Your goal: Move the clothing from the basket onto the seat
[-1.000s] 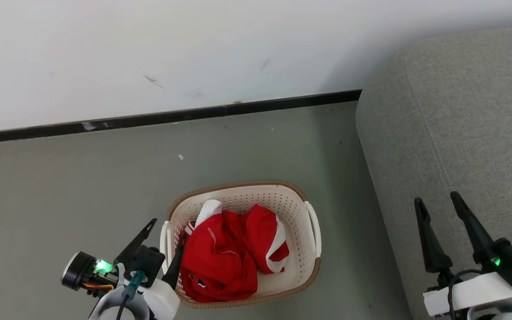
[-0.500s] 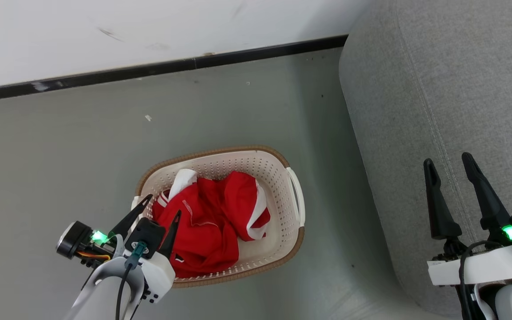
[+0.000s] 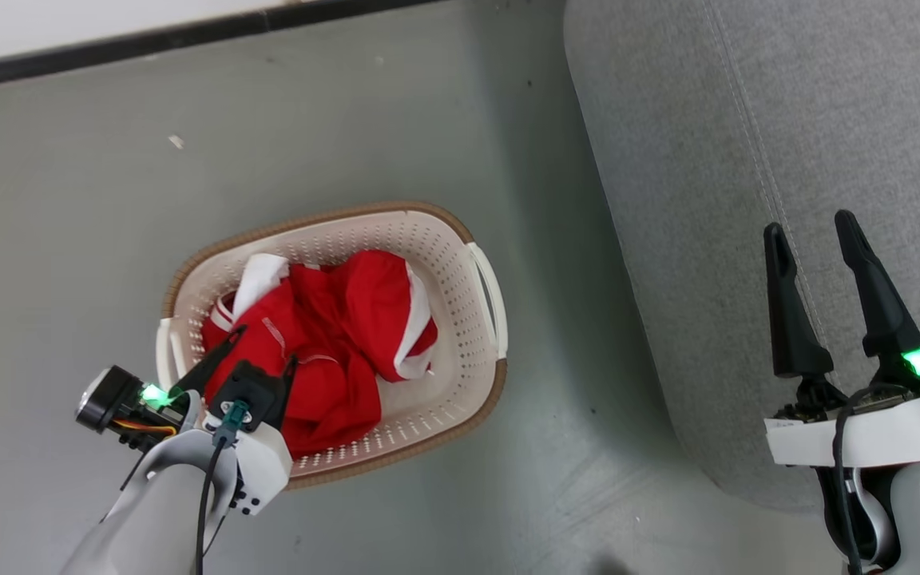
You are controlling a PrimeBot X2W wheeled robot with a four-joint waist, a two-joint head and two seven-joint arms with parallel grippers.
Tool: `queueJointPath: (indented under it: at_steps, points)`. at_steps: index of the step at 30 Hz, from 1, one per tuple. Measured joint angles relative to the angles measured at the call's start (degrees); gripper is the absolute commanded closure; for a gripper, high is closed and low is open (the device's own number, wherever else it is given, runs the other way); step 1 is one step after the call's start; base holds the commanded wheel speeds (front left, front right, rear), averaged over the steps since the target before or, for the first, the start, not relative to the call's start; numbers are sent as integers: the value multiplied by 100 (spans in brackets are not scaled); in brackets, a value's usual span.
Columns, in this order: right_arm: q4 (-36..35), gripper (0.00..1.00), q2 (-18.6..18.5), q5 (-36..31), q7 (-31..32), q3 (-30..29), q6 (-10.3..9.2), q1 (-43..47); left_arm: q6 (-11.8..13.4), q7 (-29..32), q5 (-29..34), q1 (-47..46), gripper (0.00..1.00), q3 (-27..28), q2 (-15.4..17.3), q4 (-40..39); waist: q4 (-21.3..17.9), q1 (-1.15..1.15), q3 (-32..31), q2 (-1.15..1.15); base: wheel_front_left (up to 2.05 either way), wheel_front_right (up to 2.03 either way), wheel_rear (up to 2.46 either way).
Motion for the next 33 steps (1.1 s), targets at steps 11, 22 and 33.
queueJointPath:
  at_steps: [11,22,33]
  points:
    - [12,0,0,266,0,199,0,-482,43,49,124,-386,0,16,208,325,-366,0,578,0,0,0,0]
    - [77,0,0,458,0,367,0,-818,282,282,427,-728,0,-20,425,711,-693,0,1017,0,0,0,0]
    - [159,0,0,620,0,515,0,-1105,708,610,502,-877,0,96,564,1025,-954,0,1327,0,0,0,0]
